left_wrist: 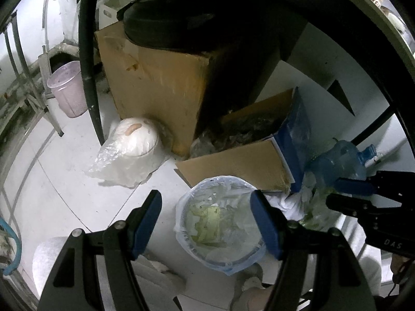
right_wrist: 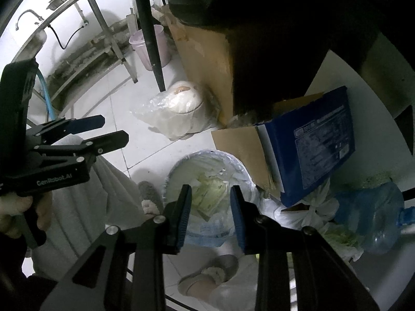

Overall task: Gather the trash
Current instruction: 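Raise both open grippers from the bin back above the counter, then grasp the small white foam block on the counter with the left gripper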

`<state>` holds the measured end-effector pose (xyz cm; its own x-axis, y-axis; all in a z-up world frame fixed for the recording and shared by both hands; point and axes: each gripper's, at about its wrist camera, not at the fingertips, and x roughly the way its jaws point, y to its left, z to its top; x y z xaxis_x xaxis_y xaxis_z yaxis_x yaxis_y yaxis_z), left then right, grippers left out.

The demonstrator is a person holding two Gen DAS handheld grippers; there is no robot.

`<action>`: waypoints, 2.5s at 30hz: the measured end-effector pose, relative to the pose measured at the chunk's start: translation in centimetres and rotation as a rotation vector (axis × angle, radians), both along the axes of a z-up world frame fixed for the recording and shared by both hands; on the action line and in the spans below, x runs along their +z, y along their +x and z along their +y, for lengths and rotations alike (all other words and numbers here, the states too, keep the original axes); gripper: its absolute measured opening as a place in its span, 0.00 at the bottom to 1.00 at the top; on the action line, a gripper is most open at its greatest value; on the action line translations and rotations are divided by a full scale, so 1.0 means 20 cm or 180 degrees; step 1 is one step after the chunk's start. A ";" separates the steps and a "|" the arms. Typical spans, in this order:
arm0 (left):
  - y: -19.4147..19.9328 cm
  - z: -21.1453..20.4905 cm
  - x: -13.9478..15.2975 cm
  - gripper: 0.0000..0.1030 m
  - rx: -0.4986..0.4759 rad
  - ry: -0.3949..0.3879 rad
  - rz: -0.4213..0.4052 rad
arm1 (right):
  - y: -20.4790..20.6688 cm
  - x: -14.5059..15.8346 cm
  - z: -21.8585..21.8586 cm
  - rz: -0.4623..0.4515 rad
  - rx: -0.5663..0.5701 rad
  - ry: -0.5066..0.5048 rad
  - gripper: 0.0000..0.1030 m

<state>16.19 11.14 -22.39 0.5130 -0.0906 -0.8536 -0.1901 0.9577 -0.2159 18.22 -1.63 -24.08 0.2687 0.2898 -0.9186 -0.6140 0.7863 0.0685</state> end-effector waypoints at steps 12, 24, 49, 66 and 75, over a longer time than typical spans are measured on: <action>-0.07 -0.03 0.13 0.69 -0.0041 0.0007 -0.0104 | -0.07 0.10 -0.03 -0.0132 0.0014 0.0061 0.28; -0.16 -0.15 0.32 0.69 -0.0266 0.0123 -0.0298 | -0.20 0.26 -0.14 -0.0347 -0.0051 0.0213 0.28; -0.31 -0.36 0.66 0.69 -0.0523 0.0404 -0.0589 | -0.39 0.54 -0.33 -0.0694 -0.0117 0.0477 0.28; -0.27 -0.55 0.86 0.69 -0.0750 0.0598 -0.0757 | -0.40 0.79 -0.57 -0.0948 -0.0278 0.0746 0.28; -0.19 -0.65 0.96 0.69 -0.0798 0.0683 -0.0847 | -0.37 0.87 -0.76 -0.1043 -0.0445 0.0878 0.28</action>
<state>12.46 -1.93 -3.21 0.7028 -0.0754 -0.7074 0.0900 0.9958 -0.0167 10.81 -16.93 -6.73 0.5866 0.4522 -0.6719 -0.5273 0.8429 0.1069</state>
